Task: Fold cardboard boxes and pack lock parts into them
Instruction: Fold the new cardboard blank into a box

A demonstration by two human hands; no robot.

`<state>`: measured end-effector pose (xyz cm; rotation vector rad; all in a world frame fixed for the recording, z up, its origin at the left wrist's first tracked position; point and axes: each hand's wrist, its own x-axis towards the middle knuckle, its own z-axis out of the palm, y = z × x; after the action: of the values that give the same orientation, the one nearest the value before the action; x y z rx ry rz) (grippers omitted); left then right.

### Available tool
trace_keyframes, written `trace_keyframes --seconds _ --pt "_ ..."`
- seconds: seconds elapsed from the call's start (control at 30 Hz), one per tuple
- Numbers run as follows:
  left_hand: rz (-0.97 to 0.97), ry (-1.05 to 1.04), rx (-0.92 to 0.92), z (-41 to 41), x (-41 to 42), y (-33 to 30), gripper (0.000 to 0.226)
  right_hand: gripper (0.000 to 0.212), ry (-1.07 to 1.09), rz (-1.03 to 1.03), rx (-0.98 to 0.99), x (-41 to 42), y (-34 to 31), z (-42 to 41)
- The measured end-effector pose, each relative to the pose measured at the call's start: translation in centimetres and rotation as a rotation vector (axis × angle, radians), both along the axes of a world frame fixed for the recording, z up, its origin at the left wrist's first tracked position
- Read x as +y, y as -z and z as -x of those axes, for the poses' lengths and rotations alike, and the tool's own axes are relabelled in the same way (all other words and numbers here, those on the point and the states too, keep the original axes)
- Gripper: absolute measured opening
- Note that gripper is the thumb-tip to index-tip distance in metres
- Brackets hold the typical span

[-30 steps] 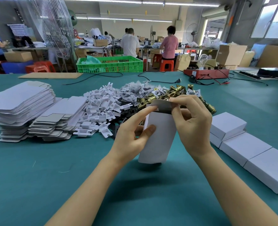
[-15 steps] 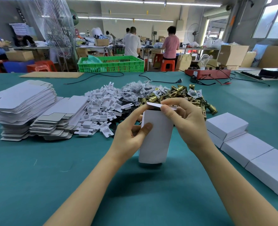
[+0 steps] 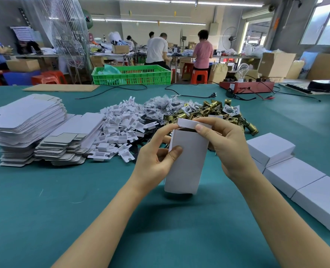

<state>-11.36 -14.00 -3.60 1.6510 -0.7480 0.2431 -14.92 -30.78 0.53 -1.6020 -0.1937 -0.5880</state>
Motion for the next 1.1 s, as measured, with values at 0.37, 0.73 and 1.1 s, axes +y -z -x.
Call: trace_keyframes --seconds 0.37,0.73,1.1 --pt "0.09 0.044 0.063 0.3 -0.1 -0.4 0.052 0.028 -0.069 0.023 0.02 -0.3 -0.2 0.0" --pt "0.207 -0.006 0.075 0.9 -0.4 -1.8 0.022 0.017 -0.053 0.231 -0.043 1.5 0.3 0.6" --pt "0.246 0.013 0.121 0.5 0.1 -1.7 0.013 0.013 0.01 0.106 -0.06 2.5 1.3 0.2"
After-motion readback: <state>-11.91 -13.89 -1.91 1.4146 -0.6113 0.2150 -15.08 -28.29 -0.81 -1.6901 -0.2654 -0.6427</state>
